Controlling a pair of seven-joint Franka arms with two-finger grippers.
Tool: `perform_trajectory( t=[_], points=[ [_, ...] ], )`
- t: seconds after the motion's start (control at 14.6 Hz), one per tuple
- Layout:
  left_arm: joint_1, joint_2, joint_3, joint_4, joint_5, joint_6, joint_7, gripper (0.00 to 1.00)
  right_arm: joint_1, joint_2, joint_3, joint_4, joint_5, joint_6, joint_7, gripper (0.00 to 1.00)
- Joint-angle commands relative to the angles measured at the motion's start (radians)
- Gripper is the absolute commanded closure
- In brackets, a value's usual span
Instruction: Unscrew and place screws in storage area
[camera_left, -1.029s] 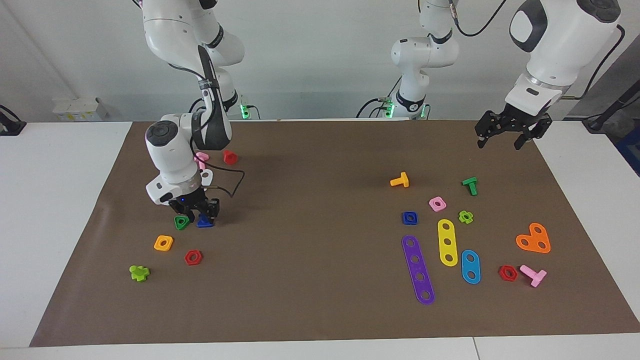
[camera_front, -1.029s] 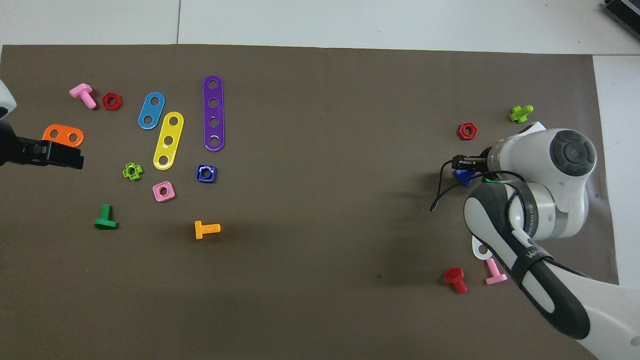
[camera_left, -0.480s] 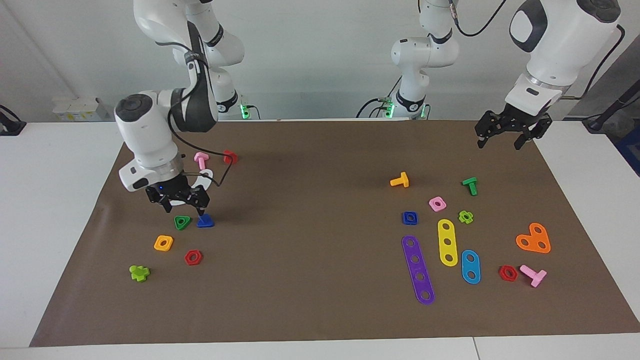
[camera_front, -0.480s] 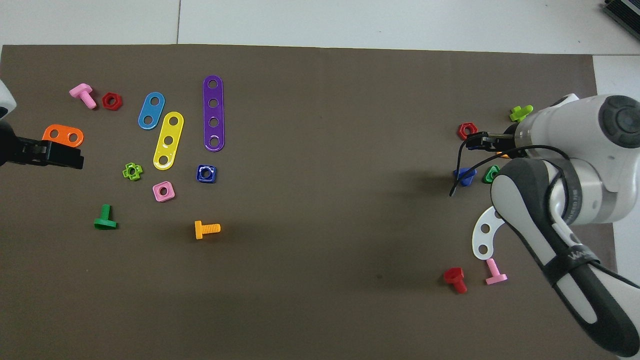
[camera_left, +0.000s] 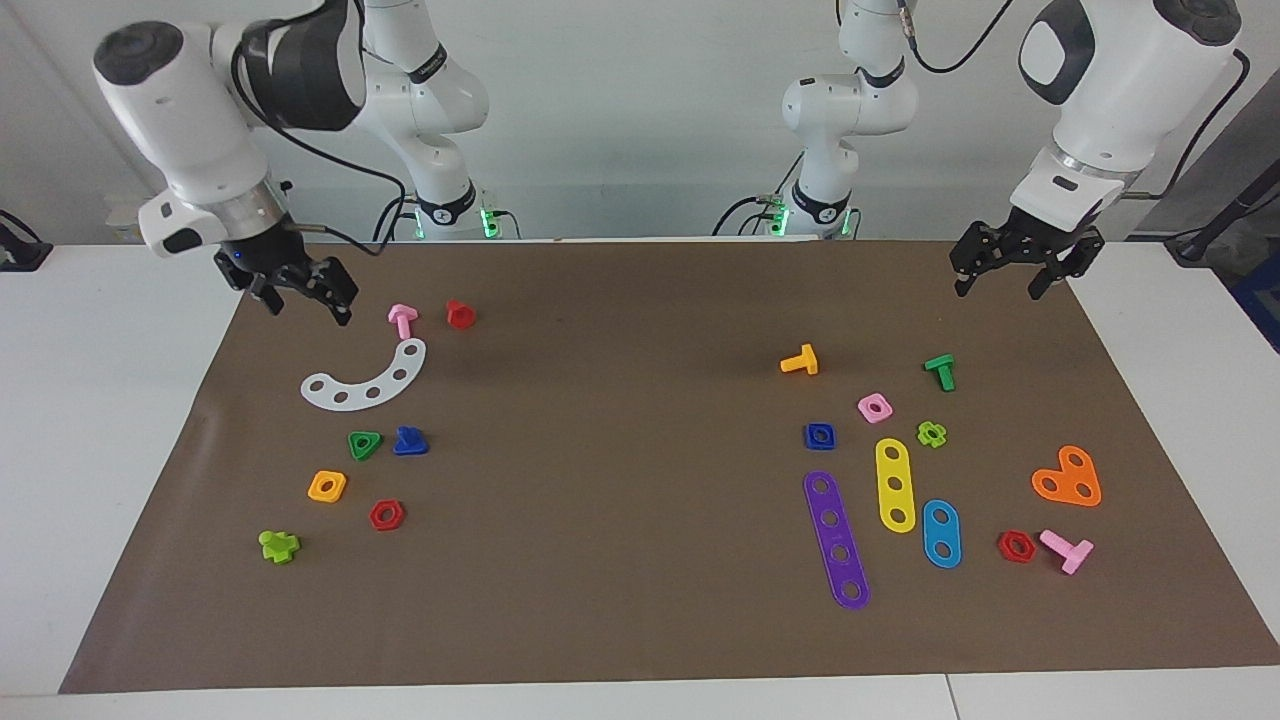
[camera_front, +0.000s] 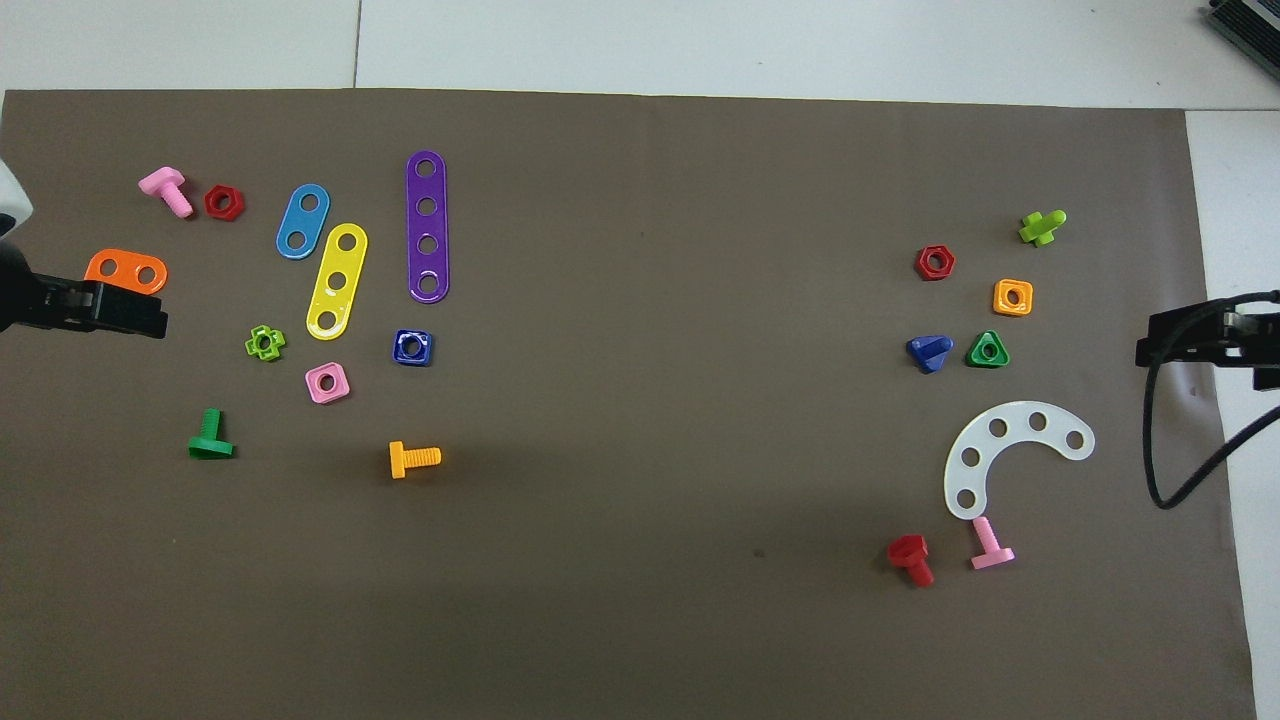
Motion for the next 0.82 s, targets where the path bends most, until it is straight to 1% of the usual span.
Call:
perform_trajectory(
  t=[0.0,0.27,0.41,0.62,0.75],
  points=[
    [0.009,-0.032,-0.007,-0.040,0.016,0.025,0.012,0.00,-0.003,0.029,0.014,0.025,-0.024,-0.012,-0.029,0.00],
    [0.009,-0.032,-0.007,-0.040,0.016,0.025,0.012,0.00,0.000,0.022,0.014,0.015,-0.023,-0.010,-0.067,0.00],
    [0.009,-0.032,-0.007,-0.040,0.016,0.025,0.012,0.00,0.000,0.035,0.019,0.038,-0.031,-0.006,-0.105,0.00],
    [0.009,-0.032,-0.007,-0.040,0.016,0.025,0.012,0.00,0.009,0.052,0.019,0.101,-0.017,-0.056,-0.104,0.00],
    [0.009,-0.032,-0.007,-0.040,0.016,0.025,0.012,0.00,0.006,0.052,0.021,0.086,-0.008,-0.044,-0.102,0.00]
  ],
)
